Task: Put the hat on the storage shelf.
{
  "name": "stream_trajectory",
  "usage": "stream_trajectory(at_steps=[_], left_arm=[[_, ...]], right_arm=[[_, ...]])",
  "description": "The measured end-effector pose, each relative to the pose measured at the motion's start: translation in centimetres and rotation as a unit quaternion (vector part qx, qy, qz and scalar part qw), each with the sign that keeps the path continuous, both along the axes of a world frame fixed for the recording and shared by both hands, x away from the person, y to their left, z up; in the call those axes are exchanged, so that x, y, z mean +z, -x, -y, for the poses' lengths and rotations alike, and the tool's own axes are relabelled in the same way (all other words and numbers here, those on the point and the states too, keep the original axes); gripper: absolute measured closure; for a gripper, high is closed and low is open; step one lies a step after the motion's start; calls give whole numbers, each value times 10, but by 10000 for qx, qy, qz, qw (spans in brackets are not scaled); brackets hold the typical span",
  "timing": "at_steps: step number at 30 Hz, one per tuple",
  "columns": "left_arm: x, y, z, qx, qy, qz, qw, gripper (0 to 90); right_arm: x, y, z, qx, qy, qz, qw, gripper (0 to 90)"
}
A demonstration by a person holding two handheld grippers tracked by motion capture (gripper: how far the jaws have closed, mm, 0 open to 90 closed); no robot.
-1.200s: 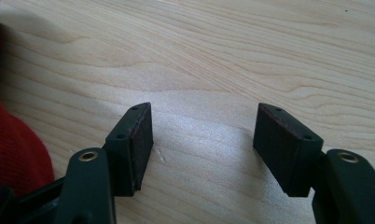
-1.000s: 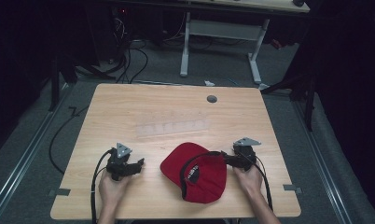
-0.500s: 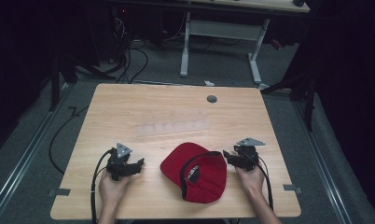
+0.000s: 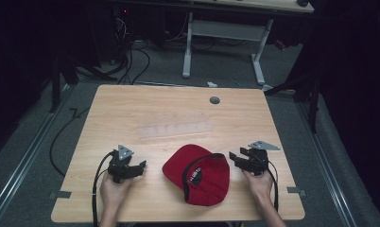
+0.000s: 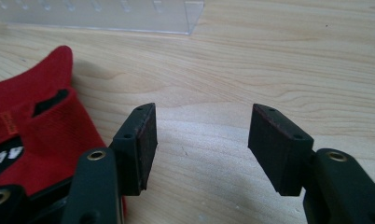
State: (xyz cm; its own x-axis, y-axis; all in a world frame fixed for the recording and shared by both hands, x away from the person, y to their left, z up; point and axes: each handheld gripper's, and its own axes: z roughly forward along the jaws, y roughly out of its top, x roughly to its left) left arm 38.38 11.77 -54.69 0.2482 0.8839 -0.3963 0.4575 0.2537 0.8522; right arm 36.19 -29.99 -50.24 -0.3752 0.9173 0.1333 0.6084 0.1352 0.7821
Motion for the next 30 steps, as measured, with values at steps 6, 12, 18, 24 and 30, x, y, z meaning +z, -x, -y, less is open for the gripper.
stream_trajectory(at_steps=[6, 12, 18, 24, 30], left_arm=[[0, 0, 0, -5, -9, -7, 10000, 279], [0, 0, 0, -1, -1, -1, 10000, 279], [0, 0, 0, -3, -3, 0, 10000, 279], [0, 0, 0, -7, -13, -6, 10000, 279], [0, 0, 0, 0, 1, -1, 10000, 279]], right_arm=[[10, 12, -1, 205, -121, 209, 9995, 385], [15, 19, -7, 350, -222, 323, 9986, 356], [16, 22, -18, 596, -161, 349, 9975, 330], [10, 19, -31, 801, 12, 203, 9966, 307], [5, 13, -39, 936, 24, 127, 9955, 301]])
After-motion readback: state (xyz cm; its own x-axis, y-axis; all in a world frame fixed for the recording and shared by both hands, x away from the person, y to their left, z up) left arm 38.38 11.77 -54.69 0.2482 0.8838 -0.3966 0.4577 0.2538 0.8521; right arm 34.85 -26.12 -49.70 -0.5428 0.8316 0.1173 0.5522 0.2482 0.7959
